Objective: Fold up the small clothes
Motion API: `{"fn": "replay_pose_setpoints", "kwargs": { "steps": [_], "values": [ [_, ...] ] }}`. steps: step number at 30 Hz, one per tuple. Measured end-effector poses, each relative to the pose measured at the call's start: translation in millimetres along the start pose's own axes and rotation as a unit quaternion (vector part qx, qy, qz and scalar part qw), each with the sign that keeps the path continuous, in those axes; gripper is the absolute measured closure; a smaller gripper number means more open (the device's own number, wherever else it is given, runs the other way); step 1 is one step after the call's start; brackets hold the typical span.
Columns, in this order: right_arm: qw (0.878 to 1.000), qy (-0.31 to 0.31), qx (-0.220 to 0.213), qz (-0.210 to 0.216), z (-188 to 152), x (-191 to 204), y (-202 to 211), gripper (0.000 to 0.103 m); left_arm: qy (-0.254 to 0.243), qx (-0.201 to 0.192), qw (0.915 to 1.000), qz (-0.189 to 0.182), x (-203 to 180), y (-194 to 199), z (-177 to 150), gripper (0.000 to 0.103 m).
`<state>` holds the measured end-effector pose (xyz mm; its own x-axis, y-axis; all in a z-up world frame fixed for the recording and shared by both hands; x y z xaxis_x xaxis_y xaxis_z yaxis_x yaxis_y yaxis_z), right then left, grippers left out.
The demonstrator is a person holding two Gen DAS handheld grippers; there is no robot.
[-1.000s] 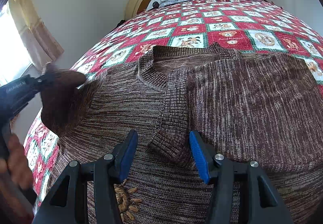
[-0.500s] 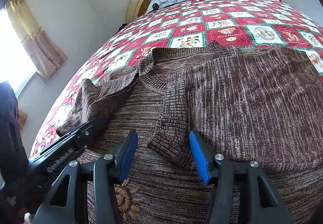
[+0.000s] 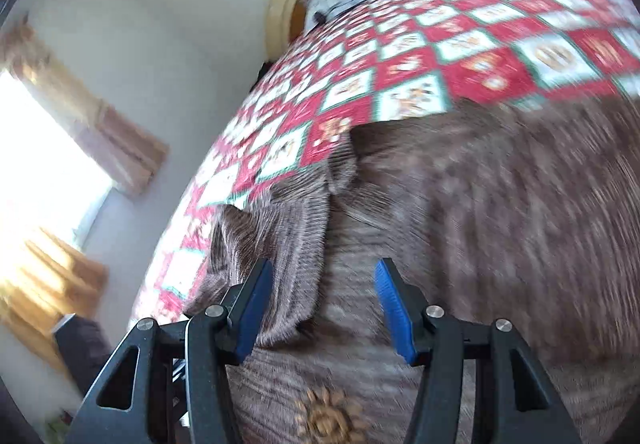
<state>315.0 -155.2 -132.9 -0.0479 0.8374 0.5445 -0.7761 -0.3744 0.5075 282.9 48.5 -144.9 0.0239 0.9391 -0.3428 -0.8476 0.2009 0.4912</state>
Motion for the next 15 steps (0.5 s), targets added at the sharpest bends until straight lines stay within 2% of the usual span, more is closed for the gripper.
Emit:
{"fn": "replay_pose_setpoints", "kwargs": {
  "steps": [2,5,7,10,12,13,15],
  "values": [
    [0.999,0.041,0.014,-0.009,2,14,-23,0.048,0.007,-0.022,0.9997,0.010,3,7,3,0.031],
    [0.997,0.053,0.035,-0.033,2,17,-59,0.048,0.033,-0.043,0.9982,0.025,16,12,7,0.030],
    [0.996,0.053,0.056,-0.038,-4,18,-77,0.048,0.066,-0.056,0.9956,0.036,30,14,11,0.030],
    [0.993,0.095,0.045,-0.045,-8,32,-89,0.048,0.124,-0.066,0.9885,0.056,55,14,12,0.030],
    [0.987,0.139,0.047,-0.063,-14,40,-93,0.072,0.161,-0.064,0.9827,0.064,69,12,10,0.030],
    [0.984,0.154,0.052,-0.069,-16,42,-95,0.087,0.175,-0.062,0.9805,0.064,74,11,9,0.030],
    [0.981,0.170,0.053,-0.074,-17,43,-94,0.095,0.193,-0.058,0.9774,0.063,80,10,7,0.030]
  ]
}}
Point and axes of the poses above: each gripper's, at about its wrist camera, not at the fingertips, and y roughly against the way its jaws point, x to its left, z to its top, the point moved 6 cm from there along -y, roughly the way its jaws point, and after that the axes turned 11 degrees about -x, right-handed, at the moved point
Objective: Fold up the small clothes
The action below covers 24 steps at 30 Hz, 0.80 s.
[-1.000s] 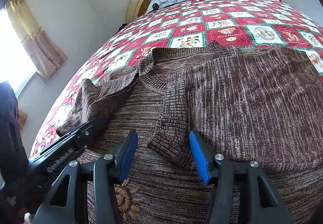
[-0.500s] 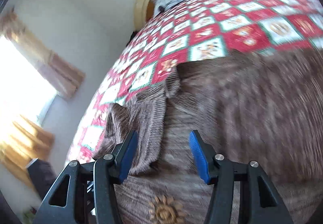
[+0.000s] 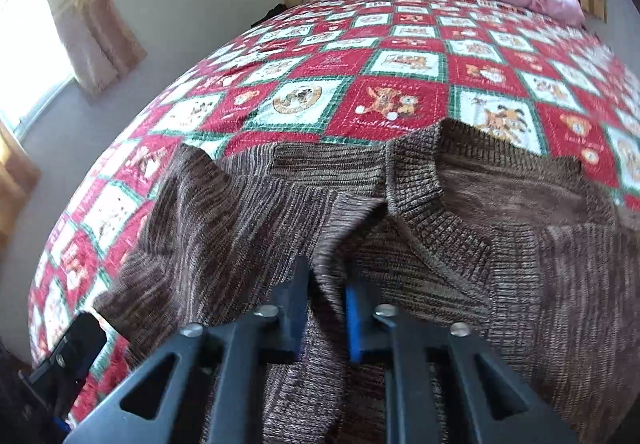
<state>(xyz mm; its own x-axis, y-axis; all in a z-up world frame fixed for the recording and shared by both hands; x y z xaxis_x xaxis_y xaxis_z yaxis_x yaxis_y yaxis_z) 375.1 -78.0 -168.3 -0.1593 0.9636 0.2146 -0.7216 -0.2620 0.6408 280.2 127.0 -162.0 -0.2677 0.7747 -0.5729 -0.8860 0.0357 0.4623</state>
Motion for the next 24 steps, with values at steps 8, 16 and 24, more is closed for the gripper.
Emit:
{"fn": "replay_pose_setpoints", "kwargs": {
  "steps": [8,16,24],
  "values": [
    [0.998,0.016,-0.067,0.003,43,-11,62,0.098,-0.037,-0.013,0.9992,-0.006,-14,7,-2,0.030],
    [0.999,0.025,-0.032,-0.034,35,-55,68,0.098,-0.051,-0.004,0.9987,-0.002,-13,0,-3,0.030],
    [0.999,0.002,-0.010,-0.054,8,-80,52,0.098,-0.078,0.028,0.9964,0.017,-16,-14,-13,0.030]
  ]
}}
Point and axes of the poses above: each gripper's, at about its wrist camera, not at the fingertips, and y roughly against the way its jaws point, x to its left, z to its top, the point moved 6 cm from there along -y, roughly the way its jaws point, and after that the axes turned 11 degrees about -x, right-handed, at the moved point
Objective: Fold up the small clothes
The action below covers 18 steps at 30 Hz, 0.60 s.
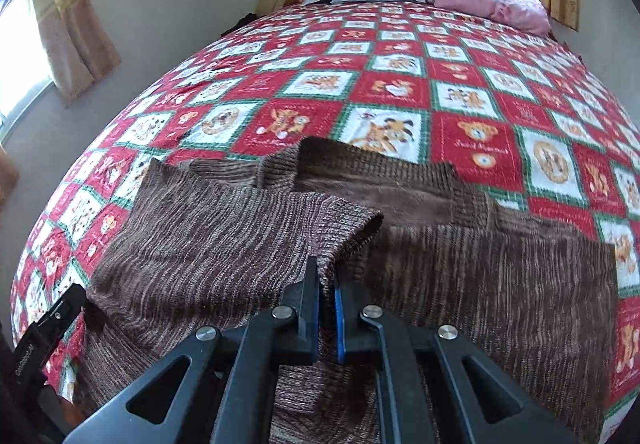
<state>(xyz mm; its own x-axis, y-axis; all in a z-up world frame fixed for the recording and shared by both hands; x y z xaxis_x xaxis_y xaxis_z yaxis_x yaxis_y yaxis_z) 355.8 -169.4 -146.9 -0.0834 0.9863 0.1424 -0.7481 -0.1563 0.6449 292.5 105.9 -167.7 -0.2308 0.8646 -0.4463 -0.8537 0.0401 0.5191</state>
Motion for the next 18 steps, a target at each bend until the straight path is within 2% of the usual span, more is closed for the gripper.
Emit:
{"fn": "replay_pose_setpoints", "kwargs": {
  "steps": [4,6,8,9,10,12,14,18],
  "values": [
    [1.000,-0.017,0.008,0.009,-6,-7,-5,0.097,-0.010,0.004,0.9999,0.002,-4,-2,-2,0.024],
    [0.998,-0.057,0.006,0.026,-5,-14,-1,0.090,-0.018,0.006,0.9998,0.007,-6,-3,-3,0.023],
    [0.994,-0.107,0.004,0.034,-5,-26,10,0.069,-0.017,0.006,0.9998,0.006,-6,-3,-3,0.023],
    [0.992,-0.121,-0.005,0.041,-6,-29,18,0.063,-0.016,0.006,0.9998,0.005,-6,-3,-3,0.023],
    [0.990,-0.129,-0.015,0.046,-7,-31,27,0.050,-0.013,0.006,0.9999,0.003,-5,-3,-2,0.023],
    [0.988,-0.140,-0.036,0.063,-14,-30,47,0.049,-0.011,0.006,0.9999,0.002,-4,-3,-2,0.023],
    [0.987,-0.135,-0.037,0.084,-24,-20,59,0.049,-0.010,0.006,0.9999,0.002,-4,-2,-2,0.023],
    [0.991,-0.112,0.008,0.076,-50,-1,47,0.052,-0.009,0.005,0.9999,0.001,-4,-2,-2,0.023]
  ]
}}
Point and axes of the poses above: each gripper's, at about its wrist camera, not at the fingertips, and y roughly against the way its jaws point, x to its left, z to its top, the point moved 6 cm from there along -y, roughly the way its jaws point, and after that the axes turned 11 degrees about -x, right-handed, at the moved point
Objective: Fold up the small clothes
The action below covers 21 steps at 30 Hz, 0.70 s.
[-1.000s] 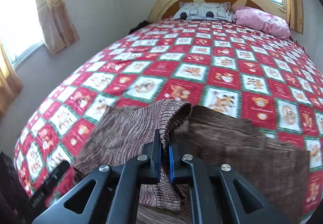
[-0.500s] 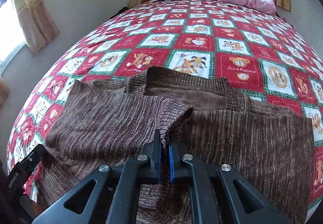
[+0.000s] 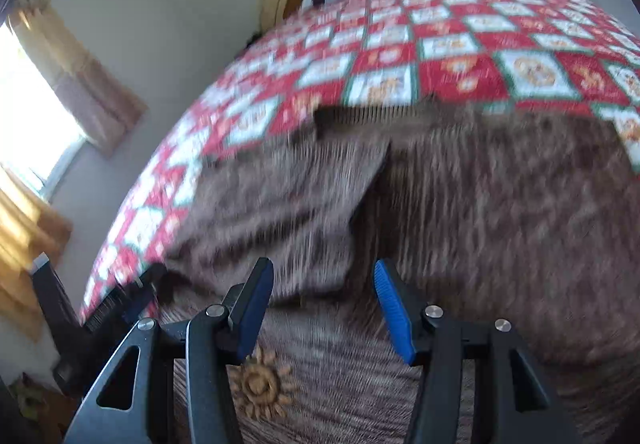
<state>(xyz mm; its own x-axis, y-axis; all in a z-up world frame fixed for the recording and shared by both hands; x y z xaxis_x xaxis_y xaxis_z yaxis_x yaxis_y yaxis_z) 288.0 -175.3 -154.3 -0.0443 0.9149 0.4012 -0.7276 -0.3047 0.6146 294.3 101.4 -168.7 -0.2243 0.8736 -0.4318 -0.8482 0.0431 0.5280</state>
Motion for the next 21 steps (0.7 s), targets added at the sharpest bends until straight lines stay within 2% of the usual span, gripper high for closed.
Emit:
{"fn": "replay_pose_setpoints", "kwargs": {
  "steps": [1,3,4,5,6,10,12,18,21],
  "values": [
    [1.000,0.003,0.004,-0.003,-4,0,-3,0.066,0.001,0.000,1.0000,0.000,0,1,0,0.023],
    [1.000,0.015,0.005,-0.021,-11,1,-9,0.074,0.000,-0.001,1.0000,0.000,0,1,0,0.023],
    [1.000,0.017,-0.002,-0.023,-10,1,-8,0.082,0.000,0.000,1.0000,0.001,0,1,0,0.023],
    [1.000,0.015,-0.004,-0.022,-10,1,-7,0.095,0.000,-0.001,1.0000,0.001,0,1,0,0.023],
    [1.000,0.009,-0.007,-0.013,-7,1,-4,0.100,0.001,-0.001,1.0000,0.000,0,1,0,0.023],
    [0.999,0.020,-0.041,-0.002,9,7,20,0.100,0.003,-0.001,1.0000,0.000,0,1,0,0.023],
    [0.999,0.016,-0.043,0.001,9,8,30,0.100,0.002,-0.001,1.0000,0.000,0,1,0,0.023],
    [0.999,-0.003,0.011,-0.040,-29,-18,8,0.100,-0.003,0.000,1.0000,0.005,0,0,0,0.023],
    [0.999,-0.023,0.005,-0.038,-30,-24,18,0.100,-0.006,0.002,1.0000,0.005,-1,-1,0,0.020]
  ]
}}
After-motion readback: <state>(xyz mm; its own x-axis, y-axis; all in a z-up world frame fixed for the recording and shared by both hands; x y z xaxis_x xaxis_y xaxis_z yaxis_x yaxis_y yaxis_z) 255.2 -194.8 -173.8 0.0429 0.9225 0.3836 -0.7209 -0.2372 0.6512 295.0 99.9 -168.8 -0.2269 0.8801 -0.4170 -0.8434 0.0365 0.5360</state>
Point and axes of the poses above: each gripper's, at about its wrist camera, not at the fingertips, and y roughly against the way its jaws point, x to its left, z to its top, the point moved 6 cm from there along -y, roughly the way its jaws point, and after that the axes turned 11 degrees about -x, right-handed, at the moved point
